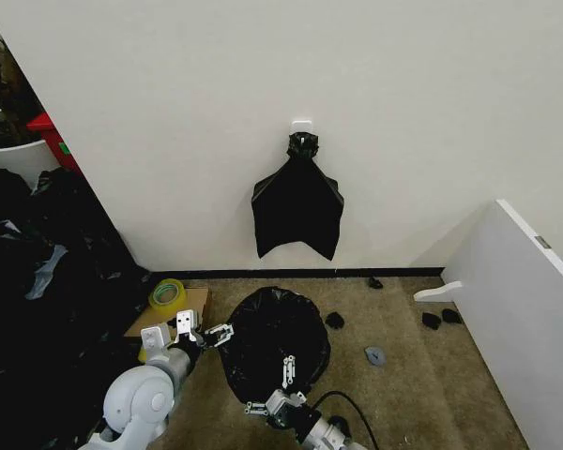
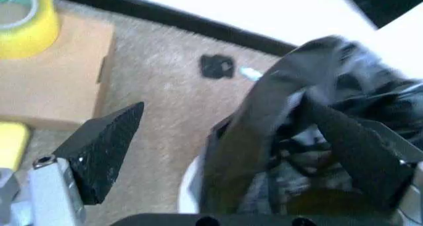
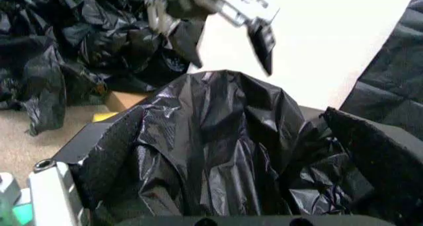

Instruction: Place the garbage bag over the trash bin.

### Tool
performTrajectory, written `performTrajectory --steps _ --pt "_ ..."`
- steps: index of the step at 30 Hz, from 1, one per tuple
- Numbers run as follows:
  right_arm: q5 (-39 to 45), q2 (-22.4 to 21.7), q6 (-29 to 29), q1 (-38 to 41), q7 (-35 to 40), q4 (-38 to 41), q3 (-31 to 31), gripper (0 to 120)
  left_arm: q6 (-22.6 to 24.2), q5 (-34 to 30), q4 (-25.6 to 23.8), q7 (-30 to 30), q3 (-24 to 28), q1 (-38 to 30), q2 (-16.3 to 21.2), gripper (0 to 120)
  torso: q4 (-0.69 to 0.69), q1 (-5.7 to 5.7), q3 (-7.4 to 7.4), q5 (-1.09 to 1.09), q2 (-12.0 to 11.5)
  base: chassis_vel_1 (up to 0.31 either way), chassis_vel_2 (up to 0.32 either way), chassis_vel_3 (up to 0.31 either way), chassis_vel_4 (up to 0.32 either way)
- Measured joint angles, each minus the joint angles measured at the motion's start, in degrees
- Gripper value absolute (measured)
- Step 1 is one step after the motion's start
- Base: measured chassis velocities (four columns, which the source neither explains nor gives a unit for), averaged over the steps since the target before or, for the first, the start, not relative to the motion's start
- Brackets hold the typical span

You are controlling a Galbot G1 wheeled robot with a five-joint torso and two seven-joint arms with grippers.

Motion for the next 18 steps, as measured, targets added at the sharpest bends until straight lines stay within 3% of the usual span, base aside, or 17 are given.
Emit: performTrajectory --steps 4,6,8,9,11,12,16,18 --pt "5.61 -0.12 6.34 -0.49 -5.35 2.25 0.78 100 -0.54 -1.17 -5.59 -0.32 -0.18 1.05 0.43 100 0.0 0.0 0.0 0.03 0.0 0.0 0.0 0.0 0.0" --pt "11.24 -0.23 10.37 -1.08 -10.12 5.63 1.97 100 -3.97 0.66 -10.02 0.23 -0.32 1.95 0.76 100 0.02 0.0 0.0 0.02 0.0 0.0 0.0 0.0 0.0" --pt "16.71 -0.44 11.43 -1.62 -12.36 10.55 3.29 100 -11.1 4.97 -12.27 1.73 -0.59 2.29 1.01 100 0.01 0.0 -0.01 0.02 0.0 0.0 0.0 0.0 0.0" --pt "16.71 -0.44 11.43 -1.62 -12.36 10.55 3.29 100 -11.1 4.97 -12.27 1.73 -0.59 2.29 1.01 100 0.01 0.0 -0.01 0.02 0.0 0.0 0.0 0.0 0.0" --pt "20.83 -0.61 9.51 -1.6 -10.73 15.99 5.22 100 -19.89 11.04 -12.4 3.96 -1.01 2.64 1.16 100 0.01 0.0 0.0 0.01 0.0 0.0 0.0 0.0 0.0" --pt "20.83 -0.61 9.51 -1.6 -10.73 15.99 5.22 100 -19.89 11.04 -12.4 3.96 -1.01 2.64 1.16 100 0.01 0.0 0.0 0.01 0.0 0.0 0.0 0.0 0.0" --pt "23.45 0.23 -1.19 -1.26 1.64 21.54 12.56 100 -33.32 17.83 -10.46 7.29 -1.82 3.82 0.34 100 0.01 0.0 0.0 0.0 0.0 0.0 0.0 0.0 0.0" --pt "24.05 0.73 -4.01 -1.49 4.91 22.3 14.64 100 -35.1 18.51 -10.4 7.69 -2.08 4.31 0.04 100 0.0 0.0 0.0 0.02 0.0 0.0 0.0 0.0 0.0"
